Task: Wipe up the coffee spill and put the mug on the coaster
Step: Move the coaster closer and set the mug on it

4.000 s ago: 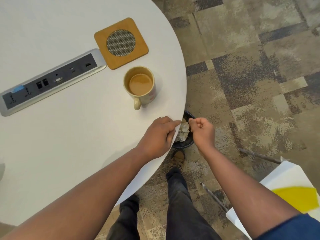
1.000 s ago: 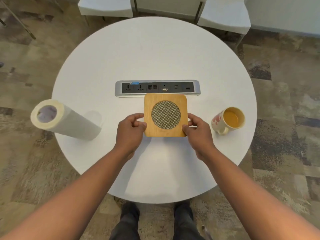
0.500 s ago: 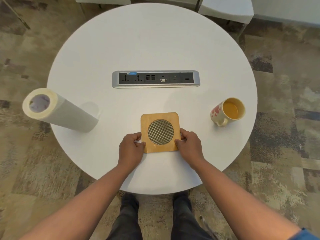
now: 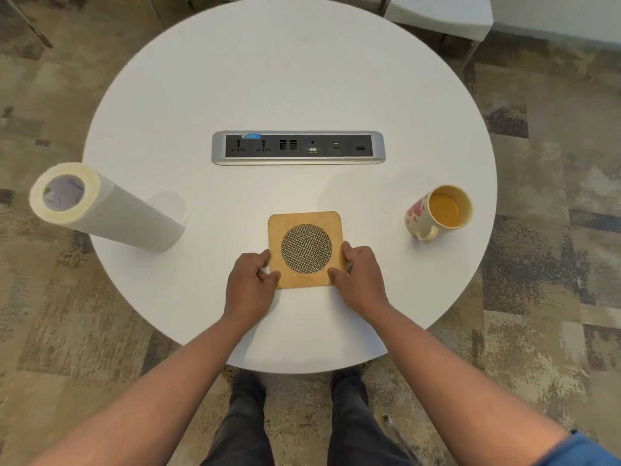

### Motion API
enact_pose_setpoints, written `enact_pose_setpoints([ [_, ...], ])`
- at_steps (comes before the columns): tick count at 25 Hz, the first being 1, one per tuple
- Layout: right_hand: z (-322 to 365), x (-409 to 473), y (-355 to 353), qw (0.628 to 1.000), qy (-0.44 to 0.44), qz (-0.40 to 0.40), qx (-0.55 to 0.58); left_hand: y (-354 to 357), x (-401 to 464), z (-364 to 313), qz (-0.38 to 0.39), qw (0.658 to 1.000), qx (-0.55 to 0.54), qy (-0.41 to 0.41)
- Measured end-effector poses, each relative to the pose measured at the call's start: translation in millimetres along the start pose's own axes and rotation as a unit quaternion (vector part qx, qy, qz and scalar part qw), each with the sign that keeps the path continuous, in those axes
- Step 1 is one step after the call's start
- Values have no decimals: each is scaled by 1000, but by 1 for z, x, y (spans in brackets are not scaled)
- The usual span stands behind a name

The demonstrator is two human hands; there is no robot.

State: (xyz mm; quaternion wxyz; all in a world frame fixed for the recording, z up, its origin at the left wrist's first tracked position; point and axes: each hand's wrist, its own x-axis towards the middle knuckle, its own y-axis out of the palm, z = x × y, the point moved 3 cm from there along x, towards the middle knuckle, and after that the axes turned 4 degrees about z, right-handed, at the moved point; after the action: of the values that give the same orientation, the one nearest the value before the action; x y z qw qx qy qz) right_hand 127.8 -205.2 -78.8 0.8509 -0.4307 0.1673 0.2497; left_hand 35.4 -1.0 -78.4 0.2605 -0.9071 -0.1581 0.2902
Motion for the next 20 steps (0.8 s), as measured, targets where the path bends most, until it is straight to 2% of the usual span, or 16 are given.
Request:
enact_pose_setpoints([
  [4, -5, 0, 2, 999, 3, 36, -1, 0, -1, 1, 14, 1000, -11, 1],
  [10, -3, -2, 1, 1000, -6, 25, 13, 0, -3, 0, 6, 1000, -19, 5],
  [12, -2, -5, -1, 999, -15, 13, 40, -1, -4, -4, 4, 1000, -23, -2],
  [14, -4, -12, -6, 992, 2, -31, 123, 0, -7, -11, 3, 999, -32, -11],
  [16, -12, -21, -16, 962, 57, -95, 249, 5, -7, -25, -4, 999, -37, 5],
  [18, -23, -30, -28, 916, 112, -153, 354, 14, -6, -51, 7, 998, -32, 56],
  [20, -35, -35, -40, 892, 140, -192, 384, 29, -1, -88, 44, 994, -59, 86],
])
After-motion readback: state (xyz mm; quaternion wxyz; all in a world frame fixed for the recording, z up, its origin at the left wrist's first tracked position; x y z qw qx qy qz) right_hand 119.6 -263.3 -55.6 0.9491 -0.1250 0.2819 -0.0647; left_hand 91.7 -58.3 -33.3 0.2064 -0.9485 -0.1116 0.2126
